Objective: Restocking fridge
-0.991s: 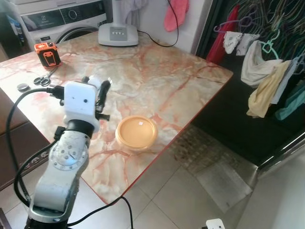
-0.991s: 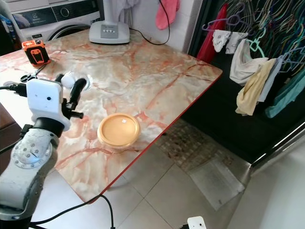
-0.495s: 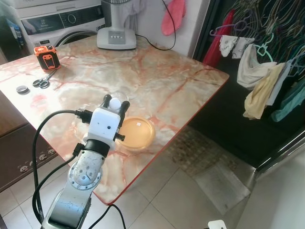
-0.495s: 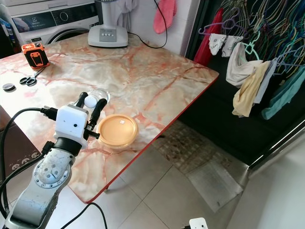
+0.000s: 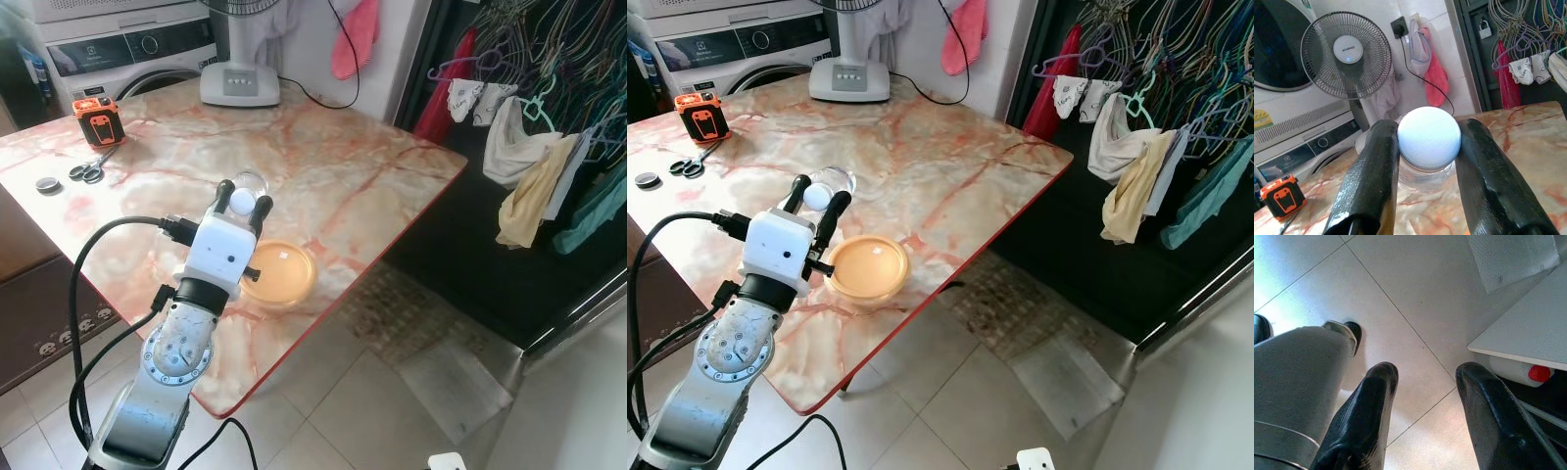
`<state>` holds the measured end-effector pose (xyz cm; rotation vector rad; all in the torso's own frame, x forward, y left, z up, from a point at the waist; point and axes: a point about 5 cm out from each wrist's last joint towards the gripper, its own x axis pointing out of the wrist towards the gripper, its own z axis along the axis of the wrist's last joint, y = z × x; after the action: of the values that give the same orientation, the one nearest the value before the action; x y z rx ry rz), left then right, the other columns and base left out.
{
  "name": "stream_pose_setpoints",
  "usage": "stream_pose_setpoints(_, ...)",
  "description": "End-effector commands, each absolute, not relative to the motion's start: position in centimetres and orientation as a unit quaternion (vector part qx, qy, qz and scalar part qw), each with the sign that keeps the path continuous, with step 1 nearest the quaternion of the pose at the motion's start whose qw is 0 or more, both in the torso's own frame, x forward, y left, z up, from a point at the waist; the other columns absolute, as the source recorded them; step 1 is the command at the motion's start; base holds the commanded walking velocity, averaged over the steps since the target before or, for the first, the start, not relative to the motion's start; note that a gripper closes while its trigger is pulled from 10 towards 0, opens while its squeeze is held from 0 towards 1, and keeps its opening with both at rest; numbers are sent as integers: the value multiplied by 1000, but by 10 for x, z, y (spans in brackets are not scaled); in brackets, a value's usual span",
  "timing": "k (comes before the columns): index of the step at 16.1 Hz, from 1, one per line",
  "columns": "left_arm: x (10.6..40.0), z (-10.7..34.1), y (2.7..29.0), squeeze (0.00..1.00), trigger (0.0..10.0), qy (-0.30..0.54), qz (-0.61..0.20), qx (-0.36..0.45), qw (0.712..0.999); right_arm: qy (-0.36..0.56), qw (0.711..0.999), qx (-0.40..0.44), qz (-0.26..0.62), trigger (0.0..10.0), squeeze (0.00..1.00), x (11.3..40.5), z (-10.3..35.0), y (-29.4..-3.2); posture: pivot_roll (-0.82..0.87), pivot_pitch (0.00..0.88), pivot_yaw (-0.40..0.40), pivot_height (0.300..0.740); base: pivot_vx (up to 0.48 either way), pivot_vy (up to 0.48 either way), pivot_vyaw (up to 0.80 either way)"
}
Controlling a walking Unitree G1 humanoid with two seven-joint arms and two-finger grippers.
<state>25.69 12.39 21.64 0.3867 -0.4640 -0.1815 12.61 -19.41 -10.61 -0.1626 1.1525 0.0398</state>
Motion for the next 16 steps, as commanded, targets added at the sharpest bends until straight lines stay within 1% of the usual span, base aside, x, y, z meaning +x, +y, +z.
stream_pose_setpoints(1, 255, 224, 120, 0, 10000, -248, -93, 191, 945, 554, 828, -85, 18, 10000, 0, 123, -106, -200, 124, 34, -130, 740, 0, 0, -694)
stream_pose_setpoints(9, 256, 224, 123, 0, 10000, -244, -89, 194, 946, 554, 828, -85, 21, 10000, 0, 125, -106, -200, 124, 52, -127, 740, 0, 0, -698)
stream_pose_setpoints(13, 256, 224, 122, 0, 10000, -243, -90, 204, 944, 551, 830, -85, 22, 10000, 0, 126, -106, -199, 126, 57, -128, 740, 0, 0, 0)
stream_pose_setpoints(16, 256, 224, 121, 0, 10000, -243, -91, 205, 944, 553, 828, -86, 22, 10000, 0, 125, -106, -200, 126, 59, -129, 740, 0, -240, 0)
